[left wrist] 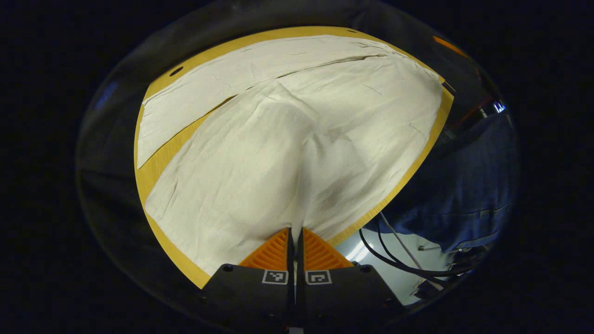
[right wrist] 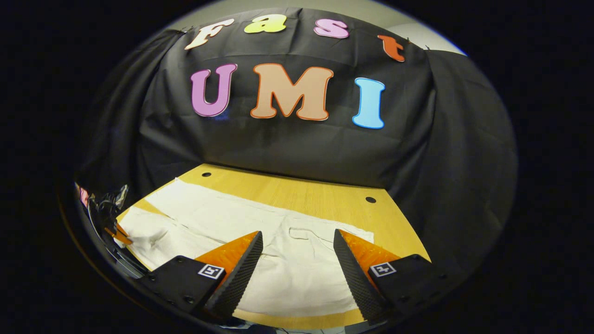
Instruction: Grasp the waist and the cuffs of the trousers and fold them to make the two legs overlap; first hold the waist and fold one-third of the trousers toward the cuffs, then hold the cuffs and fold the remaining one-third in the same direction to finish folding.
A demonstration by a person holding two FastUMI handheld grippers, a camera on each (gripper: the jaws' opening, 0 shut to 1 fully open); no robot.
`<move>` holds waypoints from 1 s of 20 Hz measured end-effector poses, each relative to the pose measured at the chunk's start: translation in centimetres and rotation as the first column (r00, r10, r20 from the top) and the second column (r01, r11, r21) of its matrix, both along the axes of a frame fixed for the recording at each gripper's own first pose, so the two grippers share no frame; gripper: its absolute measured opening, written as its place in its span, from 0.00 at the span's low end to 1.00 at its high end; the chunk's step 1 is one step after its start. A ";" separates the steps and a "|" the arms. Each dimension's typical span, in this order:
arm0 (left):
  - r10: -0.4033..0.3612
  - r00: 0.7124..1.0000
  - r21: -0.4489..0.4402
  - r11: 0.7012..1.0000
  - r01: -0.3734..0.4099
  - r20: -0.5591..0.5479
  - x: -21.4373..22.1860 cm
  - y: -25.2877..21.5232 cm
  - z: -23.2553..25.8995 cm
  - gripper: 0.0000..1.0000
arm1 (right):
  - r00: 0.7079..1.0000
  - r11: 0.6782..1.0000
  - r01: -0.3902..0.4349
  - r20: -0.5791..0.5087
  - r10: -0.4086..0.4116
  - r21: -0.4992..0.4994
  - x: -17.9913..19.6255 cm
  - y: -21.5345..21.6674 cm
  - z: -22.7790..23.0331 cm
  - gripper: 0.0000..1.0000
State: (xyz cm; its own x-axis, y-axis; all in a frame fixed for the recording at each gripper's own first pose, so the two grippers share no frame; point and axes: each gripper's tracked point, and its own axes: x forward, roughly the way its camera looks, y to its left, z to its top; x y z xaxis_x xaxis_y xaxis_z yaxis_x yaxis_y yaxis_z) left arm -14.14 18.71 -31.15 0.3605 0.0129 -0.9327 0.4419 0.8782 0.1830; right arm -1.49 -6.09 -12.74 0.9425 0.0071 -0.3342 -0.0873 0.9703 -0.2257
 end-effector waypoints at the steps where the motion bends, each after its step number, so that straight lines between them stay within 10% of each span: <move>1: -0.011 1.000 -0.002 1.000 0.011 -0.008 0.0 0.1 0.0 0.00 | 0.999 0.999 -0.026 -0.023 0.025 -0.026 -0.1 -0.2 -0.7 0.98; 8: -0.051 0.997 0.001 0.999 0.051 -0.057 0.3 0.2 -0.2 0.00 | 0.923 0.942 -0.293 -0.304 0.235 -0.161 -2.4 -3.0 -8.9 0.98; 15: -0.049 0.997 -0.001 0.999 0.049 -0.057 0.3 0.2 -0.3 0.00 | 0.722 0.830 -0.502 -0.646 0.246 -0.245 -5.3 -9.6 -17.7 0.99; 20: -0.039 0.994 -0.008 0.999 0.038 -0.106 0.4 0.3 -0.4 0.00 | 0.593 0.812 -0.554 -0.772 0.229 -0.184 -6.2 -11.6 -21.6 0.97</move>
State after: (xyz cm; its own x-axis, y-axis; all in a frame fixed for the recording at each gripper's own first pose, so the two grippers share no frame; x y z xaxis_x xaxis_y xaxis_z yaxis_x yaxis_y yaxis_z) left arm -13.73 18.98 -31.50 0.2597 -0.0051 -0.9657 0.4923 0.8610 0.1279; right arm -7.69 -17.68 -34.38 0.3593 0.0426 -0.9322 -0.7210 0.6469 -0.2484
